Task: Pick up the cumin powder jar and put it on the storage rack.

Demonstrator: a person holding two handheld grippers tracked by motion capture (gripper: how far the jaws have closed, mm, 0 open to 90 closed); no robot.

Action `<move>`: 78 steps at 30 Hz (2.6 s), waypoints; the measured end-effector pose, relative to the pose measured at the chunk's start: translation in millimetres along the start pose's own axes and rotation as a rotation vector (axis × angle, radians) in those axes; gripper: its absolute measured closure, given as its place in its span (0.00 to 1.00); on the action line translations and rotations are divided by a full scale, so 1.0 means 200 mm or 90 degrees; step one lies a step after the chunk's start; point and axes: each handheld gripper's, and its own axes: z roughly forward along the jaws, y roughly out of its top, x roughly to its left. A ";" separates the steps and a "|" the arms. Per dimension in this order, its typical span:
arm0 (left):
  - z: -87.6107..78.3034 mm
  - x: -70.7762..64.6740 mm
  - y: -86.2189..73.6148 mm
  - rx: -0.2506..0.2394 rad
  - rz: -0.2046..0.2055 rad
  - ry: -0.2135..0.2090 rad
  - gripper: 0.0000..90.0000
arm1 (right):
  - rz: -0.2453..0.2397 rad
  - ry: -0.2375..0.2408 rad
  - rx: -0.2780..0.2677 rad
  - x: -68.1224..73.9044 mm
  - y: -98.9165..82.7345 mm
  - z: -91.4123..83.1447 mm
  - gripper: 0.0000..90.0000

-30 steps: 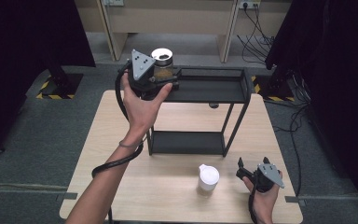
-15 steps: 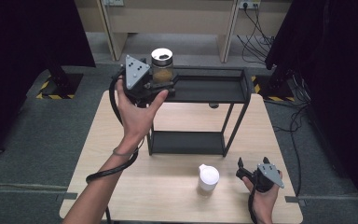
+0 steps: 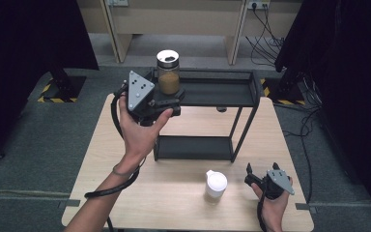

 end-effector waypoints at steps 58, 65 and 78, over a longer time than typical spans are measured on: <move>-0.21 -0.04 -0.52 0.058 -0.020 -0.035 0.01 | -0.006 -0.001 -0.001 0.00 0.00 0.00 0.06; -0.22 -0.03 -0.63 0.076 -0.015 -0.041 0.01 | -0.006 -0.001 -0.001 0.01 0.00 0.00 0.06; -0.24 -0.03 -0.84 0.098 -0.037 -0.047 0.00 | -0.008 -0.002 -0.002 0.01 0.00 0.00 0.06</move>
